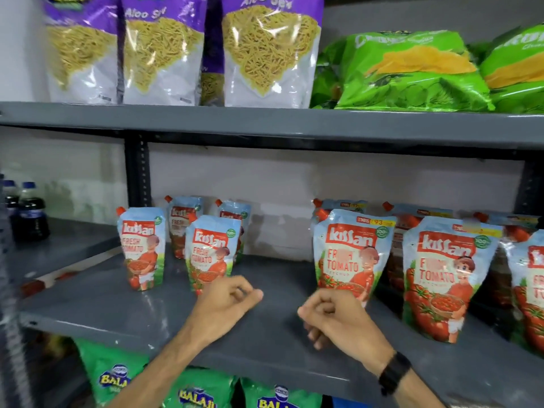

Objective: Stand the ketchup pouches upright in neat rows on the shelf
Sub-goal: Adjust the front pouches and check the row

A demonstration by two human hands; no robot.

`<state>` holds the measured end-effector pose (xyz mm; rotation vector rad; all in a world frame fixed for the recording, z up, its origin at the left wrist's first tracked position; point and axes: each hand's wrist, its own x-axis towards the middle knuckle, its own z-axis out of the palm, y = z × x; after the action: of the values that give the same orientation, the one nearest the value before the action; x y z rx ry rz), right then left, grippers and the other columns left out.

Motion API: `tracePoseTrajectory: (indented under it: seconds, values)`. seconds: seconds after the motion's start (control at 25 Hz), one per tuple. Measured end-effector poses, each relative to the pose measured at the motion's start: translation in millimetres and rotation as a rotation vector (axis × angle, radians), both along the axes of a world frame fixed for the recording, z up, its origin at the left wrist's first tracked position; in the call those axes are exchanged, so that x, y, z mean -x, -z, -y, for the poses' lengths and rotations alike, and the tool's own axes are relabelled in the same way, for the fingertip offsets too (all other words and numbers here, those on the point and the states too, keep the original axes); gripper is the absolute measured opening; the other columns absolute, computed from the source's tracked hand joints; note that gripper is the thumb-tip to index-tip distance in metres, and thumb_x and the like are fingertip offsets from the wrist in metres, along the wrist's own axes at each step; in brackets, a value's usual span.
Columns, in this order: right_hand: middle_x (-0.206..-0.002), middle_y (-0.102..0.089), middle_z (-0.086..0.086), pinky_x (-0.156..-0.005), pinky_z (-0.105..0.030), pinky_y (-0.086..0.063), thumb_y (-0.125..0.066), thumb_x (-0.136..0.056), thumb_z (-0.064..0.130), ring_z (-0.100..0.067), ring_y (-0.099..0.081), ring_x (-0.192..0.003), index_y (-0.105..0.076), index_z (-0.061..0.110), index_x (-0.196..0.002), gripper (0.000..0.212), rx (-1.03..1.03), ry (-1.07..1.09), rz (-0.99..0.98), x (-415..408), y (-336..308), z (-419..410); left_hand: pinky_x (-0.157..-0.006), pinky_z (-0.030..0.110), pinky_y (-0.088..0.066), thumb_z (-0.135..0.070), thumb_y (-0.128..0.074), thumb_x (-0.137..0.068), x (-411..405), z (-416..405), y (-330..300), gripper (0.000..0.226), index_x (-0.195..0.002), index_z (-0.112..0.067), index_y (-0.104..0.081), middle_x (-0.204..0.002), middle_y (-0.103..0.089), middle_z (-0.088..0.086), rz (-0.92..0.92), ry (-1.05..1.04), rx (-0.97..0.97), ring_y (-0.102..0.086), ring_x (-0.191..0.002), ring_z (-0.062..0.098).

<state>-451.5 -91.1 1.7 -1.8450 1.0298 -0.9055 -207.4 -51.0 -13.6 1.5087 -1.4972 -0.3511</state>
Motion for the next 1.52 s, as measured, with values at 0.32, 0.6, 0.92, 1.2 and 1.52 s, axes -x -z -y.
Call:
tracePoseTrajectory:
  seconds: [0.32, 0.6, 0.92, 1.2, 1.52]
  values:
    - [-0.112, -0.063, 0.002, -0.099, -0.041, -0.056, -0.083, -0.079, 0.013, -0.016, -0.063, -0.105, -0.059, 0.016, -0.119, 0.047, -0.056, 0.056, 0.04, -167.0, 11.7, 36.5, -0.101, 0.044, -0.053, -0.023, -0.092, -0.071, -146.3, 17.4, 12.6, 0.071, -0.125, -0.011, -0.046, -0.11, -0.06, 0.002, -0.121, -0.141, -0.134, -0.06, -0.104, 0.021]
    - [-0.11, -0.08, -0.004, -0.083, -0.026, -0.061, -0.075, -0.082, -0.006, -0.015, -0.076, -0.101, -0.073, 0.009, -0.113, 0.035, -0.06, 0.099, 0.17, -216.2, 21.2, 53.3, -0.112, 0.043, -0.049, -0.011, -0.084, -0.075, -157.8, 56.5, 25.2, 0.067, -0.134, -0.024, -0.054, -0.129, -0.07, -0.006, -0.178, 0.157, -0.159, -0.064, -0.121, 0.013]
    - [-0.113, -0.078, -0.004, -0.097, -0.036, -0.058, -0.072, -0.085, -0.005, -0.015, -0.073, -0.105, -0.072, 0.008, -0.117, 0.035, -0.058, 0.134, 0.158, -236.7, 23.2, 51.8, -0.11, 0.045, -0.05, -0.009, -0.083, -0.077, -173.8, 62.8, 24.5, 0.063, -0.134, -0.021, -0.057, -0.128, -0.072, -0.003, -0.178, 0.157, -0.166, -0.066, -0.119, 0.016]
    - [-0.116, -0.074, -0.006, -0.072, -0.016, -0.055, -0.074, -0.088, 0.001, -0.011, -0.07, -0.101, -0.066, 0.011, -0.118, 0.033, -0.117, 0.132, 0.126, -232.8, 19.1, 39.6, -0.112, 0.045, -0.049, -0.025, -0.086, -0.076, -179.9, 50.1, 22.7, 0.067, -0.135, -0.022, -0.053, -0.135, -0.067, -0.001, -0.113, 0.191, -0.213, -0.063, -0.124, 0.017]
    - [-0.069, -0.077, -0.009, -0.058, -0.034, -0.064, -0.084, -0.08, 0.028, -0.018, -0.071, -0.058, -0.075, 0.01, -0.072, 0.021, 0.067, 0.226, -0.095, -253.0, 5.0, -18.3, -0.067, 0.027, -0.059, -0.032, -0.082, -0.081, -270.5, -34.2, 3.5, 0.015, -0.079, -0.017, -0.078, -0.071, -0.079, -0.001, -0.158, -0.048, 0.012, -0.072, -0.066, 0.011]
